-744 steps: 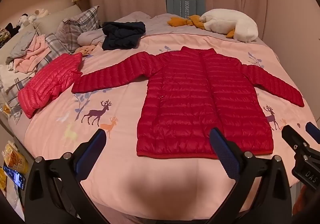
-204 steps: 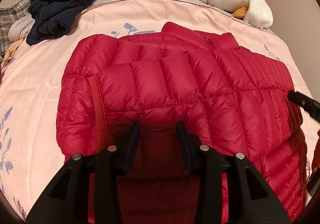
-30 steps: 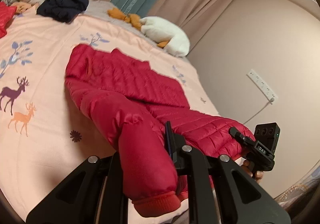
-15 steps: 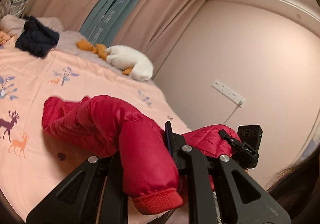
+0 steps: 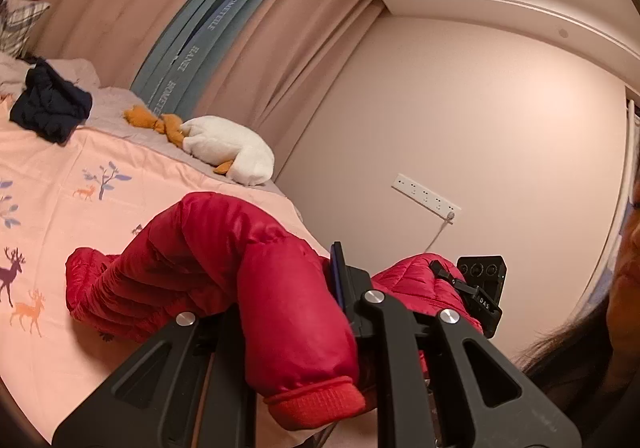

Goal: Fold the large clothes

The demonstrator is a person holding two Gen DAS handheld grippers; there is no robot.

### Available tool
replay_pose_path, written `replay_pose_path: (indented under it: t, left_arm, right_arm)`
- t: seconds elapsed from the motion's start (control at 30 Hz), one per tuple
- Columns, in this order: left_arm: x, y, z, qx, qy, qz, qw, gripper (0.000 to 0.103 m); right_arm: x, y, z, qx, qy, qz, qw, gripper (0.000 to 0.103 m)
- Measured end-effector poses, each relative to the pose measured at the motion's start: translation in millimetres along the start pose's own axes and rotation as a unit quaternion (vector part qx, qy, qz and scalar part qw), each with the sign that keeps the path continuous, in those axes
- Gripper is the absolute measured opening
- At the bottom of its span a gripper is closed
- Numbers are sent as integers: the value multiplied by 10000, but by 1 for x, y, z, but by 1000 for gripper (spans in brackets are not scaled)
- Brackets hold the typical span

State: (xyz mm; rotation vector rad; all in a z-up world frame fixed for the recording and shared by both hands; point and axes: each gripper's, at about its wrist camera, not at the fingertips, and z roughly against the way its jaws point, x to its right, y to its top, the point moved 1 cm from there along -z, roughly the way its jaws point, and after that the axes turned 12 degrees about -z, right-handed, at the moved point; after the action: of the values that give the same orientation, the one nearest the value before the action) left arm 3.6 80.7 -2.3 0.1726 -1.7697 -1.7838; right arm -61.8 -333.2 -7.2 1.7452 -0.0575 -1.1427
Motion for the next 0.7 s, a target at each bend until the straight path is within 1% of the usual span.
replay_pose_path:
  t: [0.17,0.33,0.4,0.5,0.57,0.7]
  left_arm:
    - [-20,-7,-11,-136,370,335,9987,15]
    - [-53,-15,-28,-355,845,826,9924,16]
    - [-62,-16,-35,-396,1007,920,9899,16]
    - [-74,-17,-52,-542,1383,827,9854,16]
    - [-81,-17,-61,-619,1532,808,9829,16]
    - [-102,-21,-85,-872,1966,803,9733,16]
  right_arm:
    - [28,3,-16,-32,-424,-401,9983,14]
    - [61,7,-38,27,-817,-708,9941,15]
    - [76,10,-47,58,-1006,-803,9917,15]
    - [98,13,-60,82,-1299,-889,9875,15]
    - [112,15,-69,68,-1483,-936,9845,15]
    - [139,15,-86,-19,-1879,-982,9773,15]
